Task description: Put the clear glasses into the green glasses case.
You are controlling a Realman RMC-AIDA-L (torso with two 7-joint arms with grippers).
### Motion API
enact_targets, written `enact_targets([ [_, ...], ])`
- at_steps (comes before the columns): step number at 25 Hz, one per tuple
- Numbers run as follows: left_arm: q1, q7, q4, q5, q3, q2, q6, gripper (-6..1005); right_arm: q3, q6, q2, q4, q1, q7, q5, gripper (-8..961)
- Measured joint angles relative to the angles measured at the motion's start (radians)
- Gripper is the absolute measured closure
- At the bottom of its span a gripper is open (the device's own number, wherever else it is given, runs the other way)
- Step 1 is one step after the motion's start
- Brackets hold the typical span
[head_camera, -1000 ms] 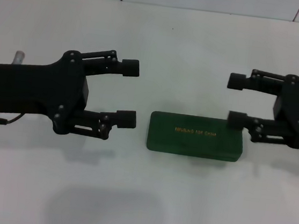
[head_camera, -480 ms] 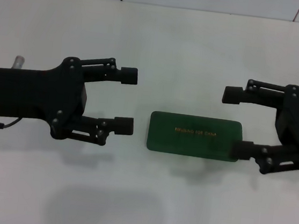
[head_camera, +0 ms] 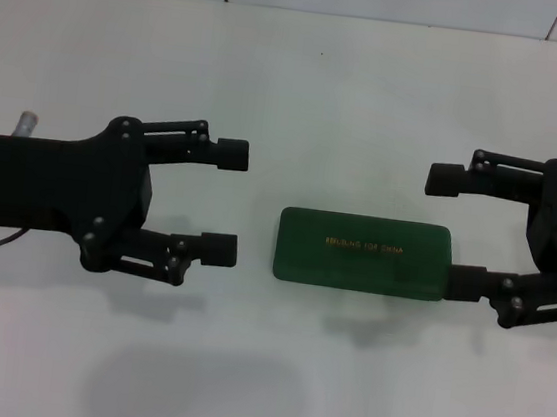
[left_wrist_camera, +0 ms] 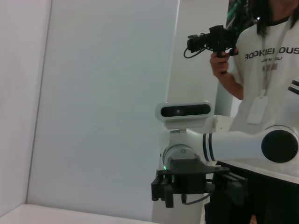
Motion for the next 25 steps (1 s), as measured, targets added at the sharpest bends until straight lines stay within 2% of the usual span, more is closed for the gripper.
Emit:
enact_targets([
  [5,0.001,-0.020,0.005,0.013,0.000,0.005,0.001,145,-0.009,0.005,0.004,0.007,-0.001,-0.005,0.001,86],
  [25,0.042,-0.022,0.011,0.038,0.000,0.000,0.001,144,-0.081,0.028,0.004,0.014,0.003,-0.008,0.033,86],
])
